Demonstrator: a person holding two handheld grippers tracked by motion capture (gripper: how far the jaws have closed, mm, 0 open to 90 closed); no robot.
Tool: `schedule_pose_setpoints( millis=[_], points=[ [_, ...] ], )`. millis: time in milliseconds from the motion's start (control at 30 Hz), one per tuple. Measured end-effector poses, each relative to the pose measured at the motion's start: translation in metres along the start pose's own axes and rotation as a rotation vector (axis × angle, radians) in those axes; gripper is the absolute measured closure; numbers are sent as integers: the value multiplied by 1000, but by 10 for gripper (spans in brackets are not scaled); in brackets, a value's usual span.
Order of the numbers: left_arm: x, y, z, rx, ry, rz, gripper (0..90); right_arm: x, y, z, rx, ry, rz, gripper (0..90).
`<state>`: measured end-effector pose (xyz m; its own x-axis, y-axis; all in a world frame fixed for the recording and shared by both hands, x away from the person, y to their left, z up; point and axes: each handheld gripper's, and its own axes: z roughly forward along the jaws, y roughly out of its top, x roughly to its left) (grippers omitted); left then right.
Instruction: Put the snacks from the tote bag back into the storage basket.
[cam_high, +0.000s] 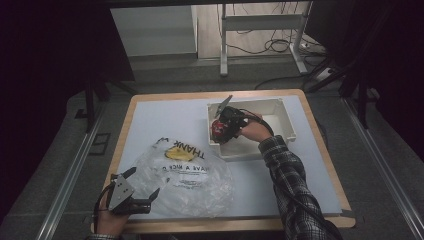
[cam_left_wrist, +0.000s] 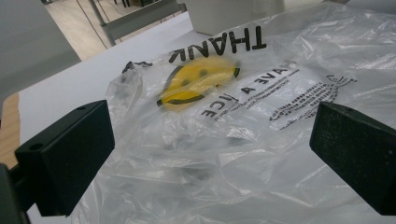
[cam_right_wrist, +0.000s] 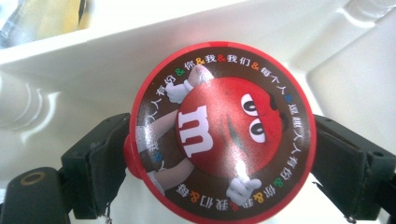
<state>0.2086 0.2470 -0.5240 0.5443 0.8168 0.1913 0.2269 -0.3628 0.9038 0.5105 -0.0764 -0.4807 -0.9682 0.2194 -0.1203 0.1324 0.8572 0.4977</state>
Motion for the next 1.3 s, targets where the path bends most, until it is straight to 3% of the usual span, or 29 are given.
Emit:
schedule_pose_setpoints(
  millis=[567,1300],
  points=[
    [0,0,0,0,0,-1,0,7,-1,-10,-47,-7,-5,107],
    [-1,0,1,6,-1,3,0,17,-11,-30,-120,-39,40,102]
  ],
)
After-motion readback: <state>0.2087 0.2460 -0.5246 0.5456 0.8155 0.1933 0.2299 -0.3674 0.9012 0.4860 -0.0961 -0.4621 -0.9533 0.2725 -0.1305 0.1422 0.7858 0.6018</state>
